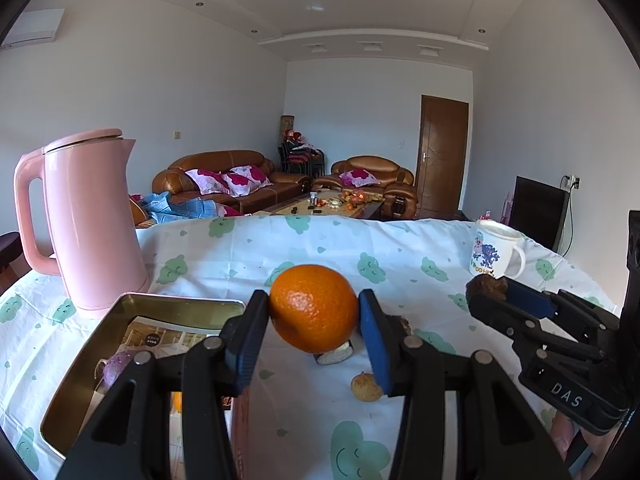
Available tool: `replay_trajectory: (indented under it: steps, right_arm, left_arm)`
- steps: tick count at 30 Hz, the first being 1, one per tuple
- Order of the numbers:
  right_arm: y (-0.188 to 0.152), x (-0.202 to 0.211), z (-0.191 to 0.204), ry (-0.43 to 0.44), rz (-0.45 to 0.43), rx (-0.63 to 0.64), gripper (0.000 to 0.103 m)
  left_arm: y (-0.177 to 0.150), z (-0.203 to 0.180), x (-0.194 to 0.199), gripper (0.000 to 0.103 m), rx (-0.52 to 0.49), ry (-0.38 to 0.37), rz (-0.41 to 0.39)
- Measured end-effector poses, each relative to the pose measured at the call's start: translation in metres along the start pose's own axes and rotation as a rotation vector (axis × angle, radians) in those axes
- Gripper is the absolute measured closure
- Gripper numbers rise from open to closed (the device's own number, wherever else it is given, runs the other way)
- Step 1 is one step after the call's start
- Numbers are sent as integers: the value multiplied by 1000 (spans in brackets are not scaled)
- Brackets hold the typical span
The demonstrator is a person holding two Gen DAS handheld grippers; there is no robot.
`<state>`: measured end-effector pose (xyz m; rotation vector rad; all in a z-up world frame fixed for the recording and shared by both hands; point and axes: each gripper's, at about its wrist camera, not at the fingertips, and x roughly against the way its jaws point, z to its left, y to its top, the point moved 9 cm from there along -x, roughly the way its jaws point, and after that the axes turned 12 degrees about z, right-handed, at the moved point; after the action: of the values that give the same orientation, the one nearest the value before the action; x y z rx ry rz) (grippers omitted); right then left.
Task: Organize fruits
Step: 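Lift the orange with the left gripper while the right gripper lifts the brown fruit toward the tin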
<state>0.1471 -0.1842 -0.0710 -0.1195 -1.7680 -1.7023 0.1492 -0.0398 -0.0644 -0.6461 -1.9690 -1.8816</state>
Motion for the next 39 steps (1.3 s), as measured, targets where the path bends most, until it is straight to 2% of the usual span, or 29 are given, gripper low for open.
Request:
replay_trajectory:
  steps: [22,39]
  right_arm:
    - [0,11,1,-7,-43,7,62]
    - [1,6,21,61,-24,0,62]
  left_arm:
    - [2,-7,11,55,-32,-5,-40]
    - [-4,1,24,55,-54,20,-42]
